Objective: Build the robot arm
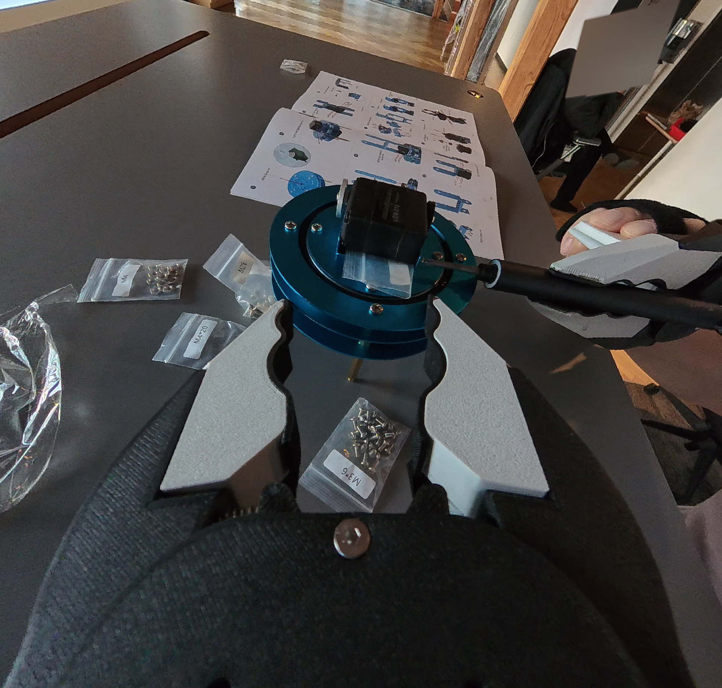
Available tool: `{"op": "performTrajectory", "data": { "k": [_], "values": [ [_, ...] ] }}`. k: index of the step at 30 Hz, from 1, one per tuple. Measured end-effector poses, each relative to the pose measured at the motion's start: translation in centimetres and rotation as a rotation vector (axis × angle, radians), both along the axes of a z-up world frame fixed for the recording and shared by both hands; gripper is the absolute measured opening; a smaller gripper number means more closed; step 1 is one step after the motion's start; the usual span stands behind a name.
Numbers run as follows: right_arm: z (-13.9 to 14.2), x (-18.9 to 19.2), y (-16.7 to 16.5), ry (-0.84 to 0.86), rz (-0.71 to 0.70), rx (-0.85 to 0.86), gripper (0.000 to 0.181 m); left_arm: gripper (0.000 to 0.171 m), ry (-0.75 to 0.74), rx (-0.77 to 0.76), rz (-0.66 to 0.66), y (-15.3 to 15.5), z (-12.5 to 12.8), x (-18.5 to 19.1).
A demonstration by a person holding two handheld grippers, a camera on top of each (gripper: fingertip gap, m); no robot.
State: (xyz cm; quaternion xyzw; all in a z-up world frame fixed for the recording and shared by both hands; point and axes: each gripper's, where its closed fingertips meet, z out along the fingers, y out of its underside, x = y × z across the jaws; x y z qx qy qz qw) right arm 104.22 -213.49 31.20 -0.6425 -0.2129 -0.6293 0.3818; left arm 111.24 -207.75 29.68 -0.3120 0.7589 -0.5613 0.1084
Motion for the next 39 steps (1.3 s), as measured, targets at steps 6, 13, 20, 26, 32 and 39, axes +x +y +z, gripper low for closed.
{"op": "performTrajectory", "data": {
  "k": [6, 13, 20, 26, 32, 39],
  "values": [
    [0.2, 0.1, 0.0, 0.075, -0.009, 0.052, 0.017, 0.068, -0.002, -0.01, 0.004, -0.1, 0.0, 0.1],
    [0.4, 0.1, -0.1, 0.147, -0.005, 0.111, 0.016, 0.07, 0.014, -0.033, -0.003, -0.2, -0.1, 0.1],
    [0.4, 0.1, 0.0, 0.137, -0.002, 0.108, 0.016, 0.066, 0.007, -0.117, -0.064, 0.8, 2.6, -0.4],
    [0.5, 0.1, -0.1, 0.141, 0.006, 0.108, 0.016, 0.074, -0.144, 0.228, -0.302, 1.5, 2.6, -0.8],
    [0.4, 0.1, 0.0, 0.127, 0.001, 0.099, 0.016, 0.069, -0.072, 0.145, -0.409, 0.5, 3.7, -0.3],
    [1.1, -0.7, -0.1, 0.094, 0.037, 0.127, 0.016, 0.074, -0.211, 0.414, -0.54, 0.3, 3.1, 0.2]
  ]
}}
